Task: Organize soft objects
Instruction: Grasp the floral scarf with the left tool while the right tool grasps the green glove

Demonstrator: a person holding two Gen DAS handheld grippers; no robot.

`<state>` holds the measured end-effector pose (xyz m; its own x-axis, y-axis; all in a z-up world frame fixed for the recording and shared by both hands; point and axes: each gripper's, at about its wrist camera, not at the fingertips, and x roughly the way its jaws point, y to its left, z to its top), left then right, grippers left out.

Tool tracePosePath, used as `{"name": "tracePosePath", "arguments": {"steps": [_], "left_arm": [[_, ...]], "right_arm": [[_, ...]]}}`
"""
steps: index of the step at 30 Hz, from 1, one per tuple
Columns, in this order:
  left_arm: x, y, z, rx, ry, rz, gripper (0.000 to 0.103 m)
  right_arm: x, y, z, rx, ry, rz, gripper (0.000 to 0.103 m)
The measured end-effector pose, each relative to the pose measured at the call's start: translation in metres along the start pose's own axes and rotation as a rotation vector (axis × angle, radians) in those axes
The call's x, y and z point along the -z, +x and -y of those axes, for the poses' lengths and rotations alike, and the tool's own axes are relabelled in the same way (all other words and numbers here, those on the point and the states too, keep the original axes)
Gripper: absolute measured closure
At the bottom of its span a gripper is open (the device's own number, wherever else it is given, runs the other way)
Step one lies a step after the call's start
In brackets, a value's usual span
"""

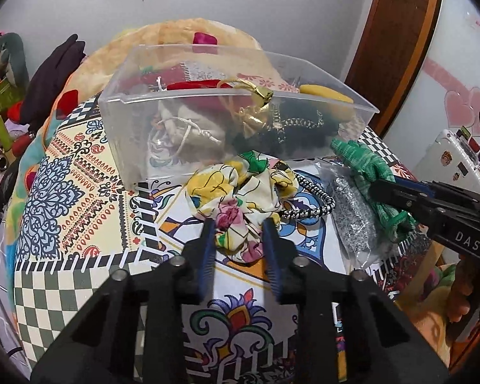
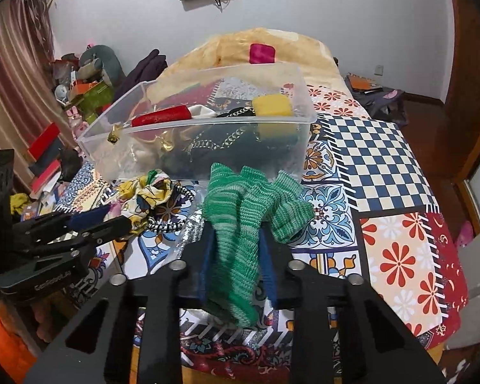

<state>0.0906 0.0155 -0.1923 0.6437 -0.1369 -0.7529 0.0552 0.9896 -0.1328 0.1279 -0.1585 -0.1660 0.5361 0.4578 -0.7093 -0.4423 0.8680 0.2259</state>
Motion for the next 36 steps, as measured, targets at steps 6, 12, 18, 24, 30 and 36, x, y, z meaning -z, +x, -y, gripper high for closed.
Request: {"name": "tracePosePath", "arguments": {"steps": [6,12,18,24,30,36], "left_arm": [[0.0,-0.006,0.007,-0.015,0.036,0.039,0.091],[-0.004,-0.037,0.017,-0.008,0.06,0.126,0.091],[-0.012,-0.071,0.019,0.01,0.059,0.214,0.091],[-0.031,-0.096,0.013,0.007,0.044,0.292,0.091],[-0.053,-0.106,0.002,0.002,0.022,0.345,0.091],[-0.073,-0.098,-0.012,-0.017,-0.009,0.368,0.091]], "right_arm": [[-0.001,-0.009,-0.002,-0.011,0.001,0.029,0.093],[-0.007,-0.031,-0.009,-0.013,-0.017,0.094,0.093],[-0.016,-0.048,-0.015,-0.009,-0.033,0.155,0.094],[-0.036,-0.06,-0.02,0.004,-0.048,0.218,0.094],[-0.06,-0.062,-0.026,0.015,-0.063,0.274,0.093],[-0.086,-0.05,-0.03,0.004,-0.056,0.302,0.093]]}}
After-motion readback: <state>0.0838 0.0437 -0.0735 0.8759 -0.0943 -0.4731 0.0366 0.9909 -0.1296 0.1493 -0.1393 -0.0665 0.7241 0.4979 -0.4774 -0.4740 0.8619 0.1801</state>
